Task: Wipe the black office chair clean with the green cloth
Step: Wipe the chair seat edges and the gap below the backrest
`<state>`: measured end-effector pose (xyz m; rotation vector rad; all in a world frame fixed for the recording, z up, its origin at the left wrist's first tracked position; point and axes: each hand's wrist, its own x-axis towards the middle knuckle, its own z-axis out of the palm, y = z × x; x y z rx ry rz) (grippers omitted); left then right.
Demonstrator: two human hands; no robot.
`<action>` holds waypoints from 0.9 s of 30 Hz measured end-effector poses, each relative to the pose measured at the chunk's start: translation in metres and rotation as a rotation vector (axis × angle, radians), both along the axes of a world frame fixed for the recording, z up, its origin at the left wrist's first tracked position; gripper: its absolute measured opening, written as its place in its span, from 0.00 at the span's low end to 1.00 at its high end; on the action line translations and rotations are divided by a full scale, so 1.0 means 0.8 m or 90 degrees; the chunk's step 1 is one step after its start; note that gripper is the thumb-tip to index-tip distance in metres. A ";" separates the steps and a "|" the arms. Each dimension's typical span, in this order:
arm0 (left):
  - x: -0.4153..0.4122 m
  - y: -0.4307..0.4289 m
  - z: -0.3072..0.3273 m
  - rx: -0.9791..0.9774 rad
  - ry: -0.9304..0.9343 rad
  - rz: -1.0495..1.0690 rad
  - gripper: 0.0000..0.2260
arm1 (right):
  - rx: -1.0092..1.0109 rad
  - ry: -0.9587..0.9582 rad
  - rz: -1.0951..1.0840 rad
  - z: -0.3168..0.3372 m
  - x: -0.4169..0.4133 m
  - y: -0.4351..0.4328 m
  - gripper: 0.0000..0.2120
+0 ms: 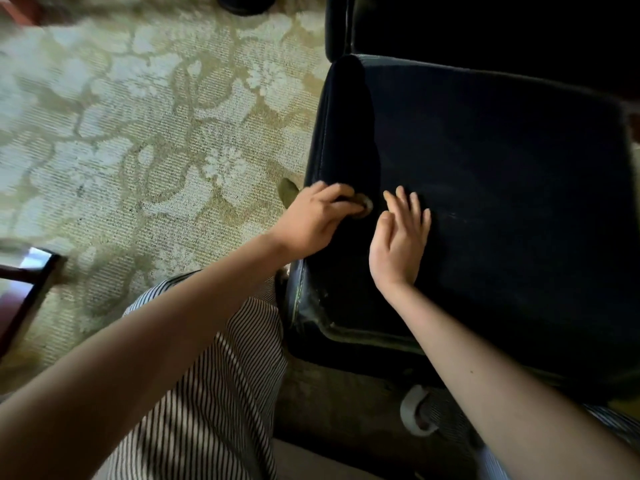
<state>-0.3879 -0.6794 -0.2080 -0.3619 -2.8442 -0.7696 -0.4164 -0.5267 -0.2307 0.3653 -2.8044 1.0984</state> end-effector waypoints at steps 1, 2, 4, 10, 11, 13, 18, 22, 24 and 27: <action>0.009 0.000 0.001 0.007 -0.005 -0.026 0.15 | 0.008 0.000 -0.006 0.000 -0.001 -0.001 0.27; 0.018 0.001 0.001 0.014 -0.006 -0.041 0.15 | 0.018 0.000 -0.009 0.001 -0.001 -0.003 0.27; 0.035 0.004 -0.002 0.024 -0.002 -0.059 0.14 | 0.035 0.000 -0.009 0.003 -0.001 -0.008 0.27; 0.062 -0.011 -0.017 0.314 -0.009 0.259 0.13 | 0.076 -0.001 0.001 0.003 -0.003 -0.016 0.27; 0.061 -0.016 -0.016 0.395 -0.039 0.370 0.13 | 0.085 -0.008 0.006 0.004 -0.004 -0.016 0.26; 0.055 -0.027 -0.014 0.471 -0.136 0.438 0.13 | 0.107 -0.010 0.016 0.008 -0.004 -0.020 0.24; 0.043 -0.029 -0.023 0.516 -0.248 0.364 0.15 | 0.258 0.062 0.127 0.022 0.032 -0.008 0.26; 0.043 -0.029 -0.027 0.590 -0.277 0.390 0.16 | 0.414 0.034 0.220 0.015 0.072 0.012 0.30; 0.046 -0.028 -0.029 0.599 -0.272 0.404 0.16 | 0.442 0.056 0.209 0.010 0.071 0.010 0.30; 0.056 -0.027 -0.030 0.586 -0.256 0.388 0.16 | 0.449 0.063 0.206 0.008 0.070 0.003 0.30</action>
